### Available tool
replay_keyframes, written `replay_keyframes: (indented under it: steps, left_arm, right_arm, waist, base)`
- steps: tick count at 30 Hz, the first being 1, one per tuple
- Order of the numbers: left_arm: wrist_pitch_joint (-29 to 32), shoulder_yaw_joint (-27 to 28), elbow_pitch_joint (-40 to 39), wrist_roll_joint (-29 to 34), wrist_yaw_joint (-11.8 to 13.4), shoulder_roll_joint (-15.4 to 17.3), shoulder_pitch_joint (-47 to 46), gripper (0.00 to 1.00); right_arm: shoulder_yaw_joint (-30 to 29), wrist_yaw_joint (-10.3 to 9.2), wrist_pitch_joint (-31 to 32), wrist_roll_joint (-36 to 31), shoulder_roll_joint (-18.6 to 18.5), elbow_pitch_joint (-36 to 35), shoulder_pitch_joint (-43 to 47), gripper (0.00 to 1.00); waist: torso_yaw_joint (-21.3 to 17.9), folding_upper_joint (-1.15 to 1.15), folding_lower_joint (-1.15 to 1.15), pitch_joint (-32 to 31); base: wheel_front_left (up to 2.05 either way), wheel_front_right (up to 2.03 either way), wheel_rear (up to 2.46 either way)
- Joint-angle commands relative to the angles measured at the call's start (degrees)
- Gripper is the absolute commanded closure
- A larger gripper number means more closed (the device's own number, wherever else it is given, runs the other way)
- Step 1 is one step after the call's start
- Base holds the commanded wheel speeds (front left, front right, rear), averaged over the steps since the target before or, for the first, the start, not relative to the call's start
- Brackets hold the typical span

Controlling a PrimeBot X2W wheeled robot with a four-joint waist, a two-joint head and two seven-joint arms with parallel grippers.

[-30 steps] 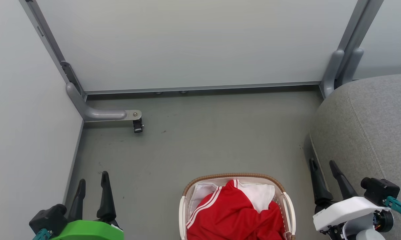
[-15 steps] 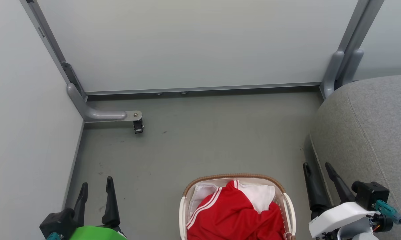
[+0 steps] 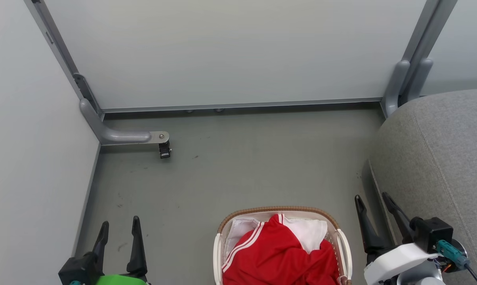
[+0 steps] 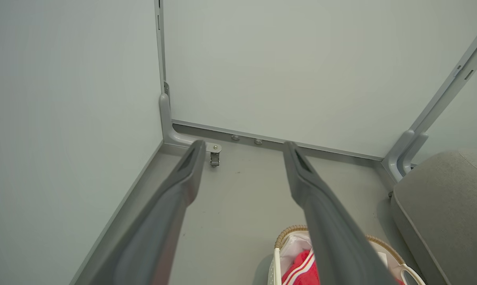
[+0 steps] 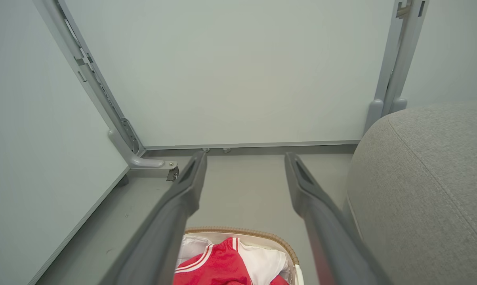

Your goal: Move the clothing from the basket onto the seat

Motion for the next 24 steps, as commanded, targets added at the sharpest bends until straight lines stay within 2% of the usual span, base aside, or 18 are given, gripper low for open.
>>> replay_keyframes:
  steps: [1,15,24]
  left_arm:
    - [-0.47,-0.04,0.02,1.27,0.28,0.45,0.43,0.0]
    - [-1.95,-0.61,0.89,6.02,0.55,0.5,0.86,0.0]
    - [-1.72,-0.38,1.39,5.38,0.21,0.49,0.51,0.0]
  right_arm:
    - [0.09,0.0,-0.59,-1.28,-0.34,-0.3,0.76,0.0]
    - [0.43,0.0,-1.92,-6.89,-0.41,-0.48,0.97,0.0]
    - [0.28,0.0,-1.9,-6.37,-0.41,-0.32,0.88,0.0]
  waist:
    - [0.0,0.57,0.0,0.0]
    - [0.17,0.64,0.0,-0.15]
    - [0.18,0.64,0.0,-0.22]
  base:
    - [0.0,0.0,0.0]
    - [0.0,0.0,0.0]
    - [0.0,0.0,0.0]
